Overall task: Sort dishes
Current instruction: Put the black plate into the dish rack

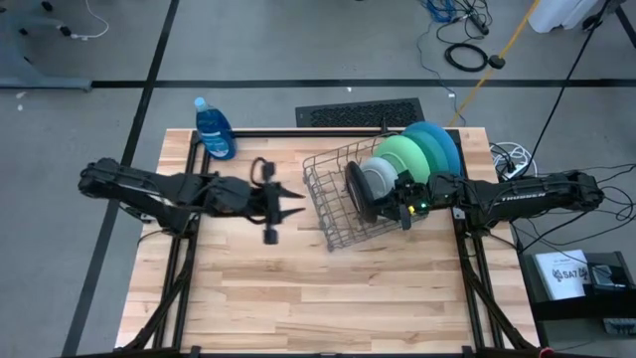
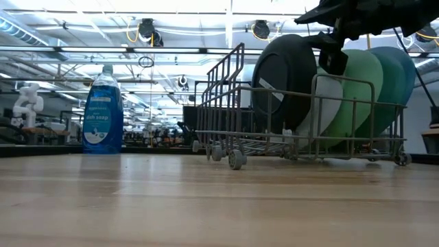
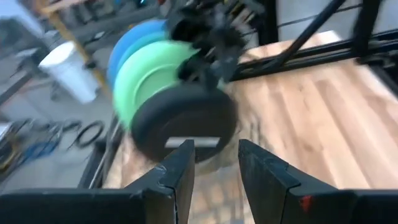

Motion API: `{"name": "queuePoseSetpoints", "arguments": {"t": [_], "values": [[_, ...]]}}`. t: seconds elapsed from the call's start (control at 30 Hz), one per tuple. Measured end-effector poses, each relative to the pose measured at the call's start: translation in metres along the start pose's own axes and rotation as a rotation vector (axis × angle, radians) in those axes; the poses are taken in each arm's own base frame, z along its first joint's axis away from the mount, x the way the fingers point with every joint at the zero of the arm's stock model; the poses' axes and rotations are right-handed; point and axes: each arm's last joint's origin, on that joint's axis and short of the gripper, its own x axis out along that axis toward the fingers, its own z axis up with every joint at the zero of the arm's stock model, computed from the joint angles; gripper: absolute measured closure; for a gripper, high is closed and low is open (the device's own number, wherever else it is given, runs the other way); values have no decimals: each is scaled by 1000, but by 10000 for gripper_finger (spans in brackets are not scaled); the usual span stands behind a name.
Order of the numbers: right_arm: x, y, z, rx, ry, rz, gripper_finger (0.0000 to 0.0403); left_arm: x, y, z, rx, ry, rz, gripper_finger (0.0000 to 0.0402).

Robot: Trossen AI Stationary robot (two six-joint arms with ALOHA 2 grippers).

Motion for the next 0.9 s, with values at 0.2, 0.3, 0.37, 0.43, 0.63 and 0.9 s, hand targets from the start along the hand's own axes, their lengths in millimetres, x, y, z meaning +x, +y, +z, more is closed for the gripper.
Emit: {"name": "queuePoseSetpoints", "arguments": {"t": [0.2,0.3,0.37,0.43,0.63,0.9], "values": [[0,0,0,-12,0,-1,257,60,-4,-1,59,-75,-16,275],[0,0,0,-12,1,-1,257,95,3,-11,80,-71,37,275],[0,0,0,-13,1,-1,257,114,13,-17,78,-74,78,275],[0,0,0,-13,0,-1,257,131,23,-21,75,-78,98,275],[0,0,0,-21,3,0,257,167,48,-30,54,-55,109,275],[0,1,-1,-52,8,5,257,193,60,-33,41,6,72,275]]}}
